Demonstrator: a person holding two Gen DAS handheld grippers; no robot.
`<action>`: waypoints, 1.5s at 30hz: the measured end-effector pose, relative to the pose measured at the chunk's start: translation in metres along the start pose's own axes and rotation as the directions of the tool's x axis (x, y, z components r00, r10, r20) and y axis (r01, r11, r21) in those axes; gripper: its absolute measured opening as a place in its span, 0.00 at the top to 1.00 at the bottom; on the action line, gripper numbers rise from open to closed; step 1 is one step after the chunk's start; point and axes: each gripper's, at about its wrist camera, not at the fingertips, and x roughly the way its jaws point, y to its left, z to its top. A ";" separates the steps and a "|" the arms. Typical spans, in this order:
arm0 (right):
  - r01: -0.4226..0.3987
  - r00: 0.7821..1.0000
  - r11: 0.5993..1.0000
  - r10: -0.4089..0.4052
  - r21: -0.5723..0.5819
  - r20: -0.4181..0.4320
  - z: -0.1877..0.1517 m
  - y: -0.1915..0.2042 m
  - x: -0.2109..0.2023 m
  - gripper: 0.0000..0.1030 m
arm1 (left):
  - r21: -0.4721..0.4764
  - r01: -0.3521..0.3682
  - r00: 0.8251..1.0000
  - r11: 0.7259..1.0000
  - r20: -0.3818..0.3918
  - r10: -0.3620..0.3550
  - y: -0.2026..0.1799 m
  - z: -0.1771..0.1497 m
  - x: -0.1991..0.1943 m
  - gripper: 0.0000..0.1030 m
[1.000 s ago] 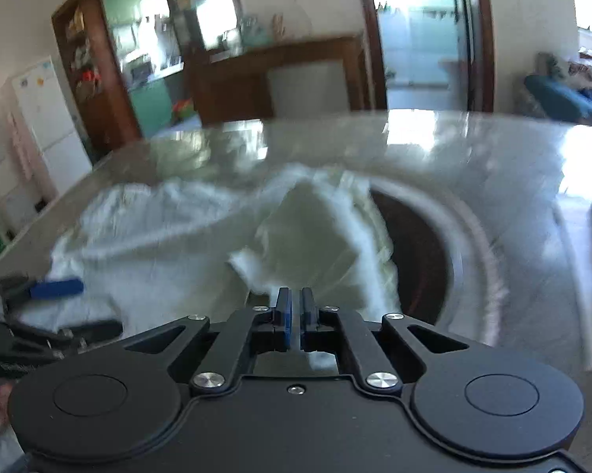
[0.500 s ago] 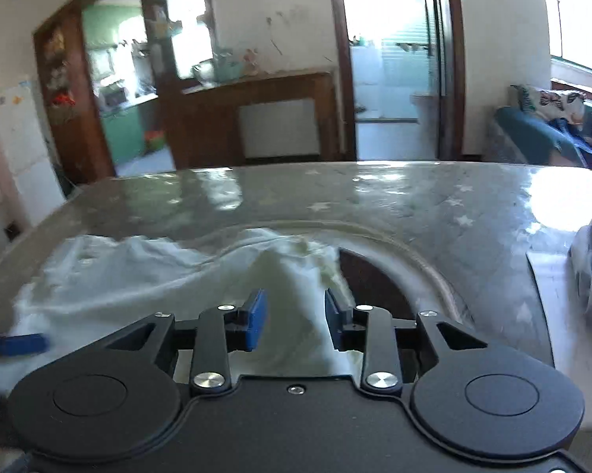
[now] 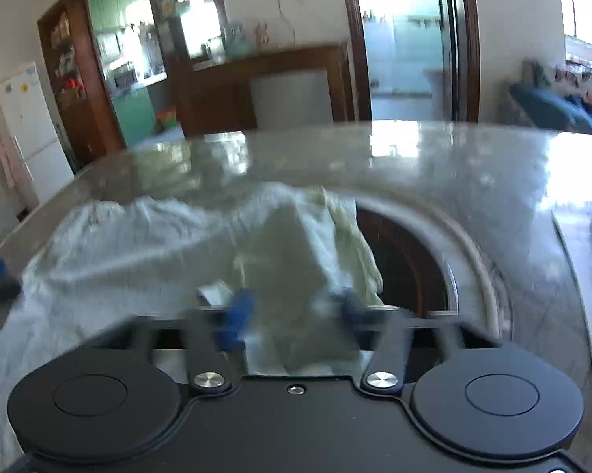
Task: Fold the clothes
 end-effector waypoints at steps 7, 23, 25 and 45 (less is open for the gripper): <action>-0.001 0.998 0.999 -0.001 0.035 0.061 -0.010 -0.003 -0.018 0.91 | -0.061 -0.047 0.999 0.997 -0.008 0.046 0.050 0.015 0.015 0.12; -0.150 0.986 0.989 0.148 0.018 0.081 -0.023 0.016 -0.062 0.53 | -0.055 -0.113 0.985 0.992 -0.135 0.105 0.064 -0.005 0.044 0.70; -0.156 0.985 0.988 0.154 0.019 0.075 -0.024 0.021 -0.063 0.53 | -0.045 -0.125 0.982 0.991 -0.148 0.117 0.066 -0.007 0.046 0.88; -0.215 0.977 0.976 0.215 0.016 0.011 -0.034 0.040 -0.064 0.52 | 0.084 0.028 0.999 0.996 0.012 -0.029 -0.028 0.026 0.001 0.96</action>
